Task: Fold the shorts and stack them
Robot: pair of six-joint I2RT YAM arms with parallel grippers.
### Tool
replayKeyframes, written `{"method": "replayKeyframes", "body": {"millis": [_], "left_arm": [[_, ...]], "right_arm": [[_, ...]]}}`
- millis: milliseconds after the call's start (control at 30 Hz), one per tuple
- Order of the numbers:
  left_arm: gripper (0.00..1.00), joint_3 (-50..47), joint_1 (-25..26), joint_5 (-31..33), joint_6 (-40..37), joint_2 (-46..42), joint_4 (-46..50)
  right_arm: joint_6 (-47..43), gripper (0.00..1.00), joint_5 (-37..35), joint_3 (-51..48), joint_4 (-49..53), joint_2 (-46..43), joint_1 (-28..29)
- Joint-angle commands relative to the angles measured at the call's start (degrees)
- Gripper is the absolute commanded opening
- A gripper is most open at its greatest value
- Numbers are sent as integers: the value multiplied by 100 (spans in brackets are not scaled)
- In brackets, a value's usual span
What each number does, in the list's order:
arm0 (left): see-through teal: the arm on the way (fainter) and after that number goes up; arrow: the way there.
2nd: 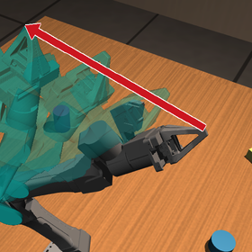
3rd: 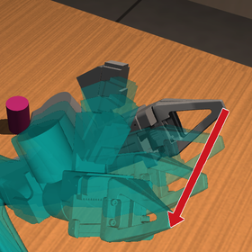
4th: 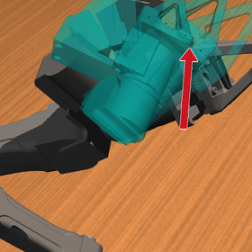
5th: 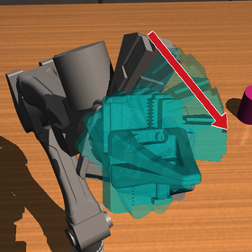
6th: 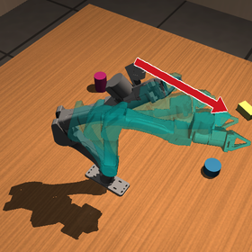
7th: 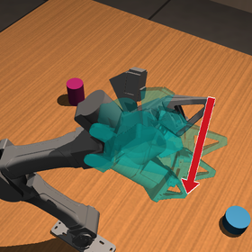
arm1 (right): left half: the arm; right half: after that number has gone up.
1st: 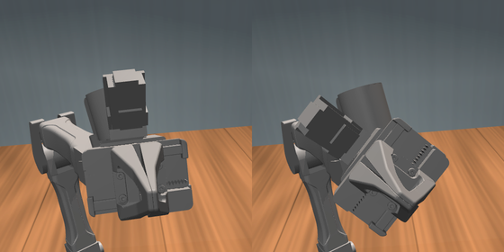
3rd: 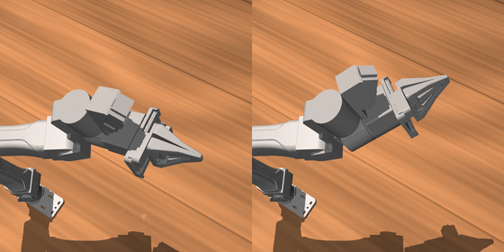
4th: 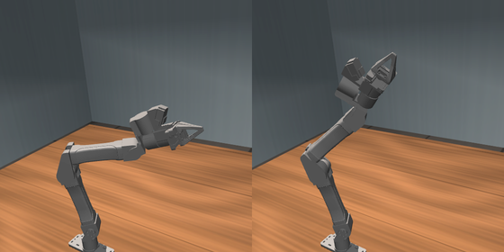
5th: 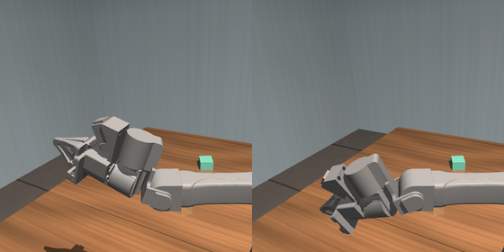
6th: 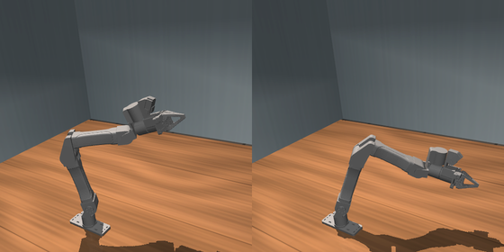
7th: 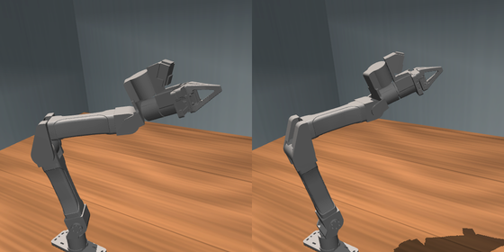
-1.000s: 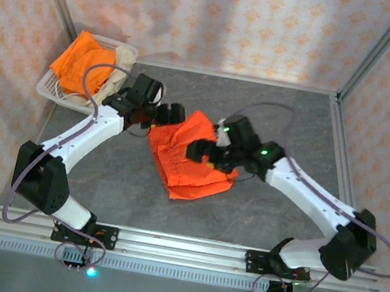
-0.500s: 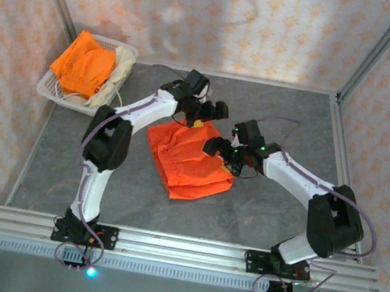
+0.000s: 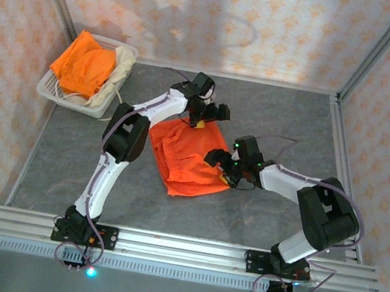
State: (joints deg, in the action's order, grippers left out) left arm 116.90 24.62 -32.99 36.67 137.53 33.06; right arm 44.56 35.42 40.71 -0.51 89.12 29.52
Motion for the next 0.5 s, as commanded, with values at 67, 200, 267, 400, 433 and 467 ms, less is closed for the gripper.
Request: {"method": "replayKeyframes", "body": {"millis": [67,200,267,400,433,467], "left_arm": [[100,396,-195,220,-571,-153,263],[100,193,-192,180,-573,-1062,205],[100,-185,-186,321,-566,-1629,194],[100,-1609,-186,328,-344,-2761,-179],[100,-1941,-189,321,-299,-3055,-249],[100,-2342,-187,298,-234,-3271,-368]], "right_arm": [[446,90,52,-463,343,-561,4],[342,93,-250,-332,723,-1546,2],[141,95,-516,-158,1035,-1990,1],[-187,95,-700,212,1486,-2293,6],[-196,95,-644,278,1510,-2251,-5],[-194,95,-591,339,1521,-2180,0]]}}
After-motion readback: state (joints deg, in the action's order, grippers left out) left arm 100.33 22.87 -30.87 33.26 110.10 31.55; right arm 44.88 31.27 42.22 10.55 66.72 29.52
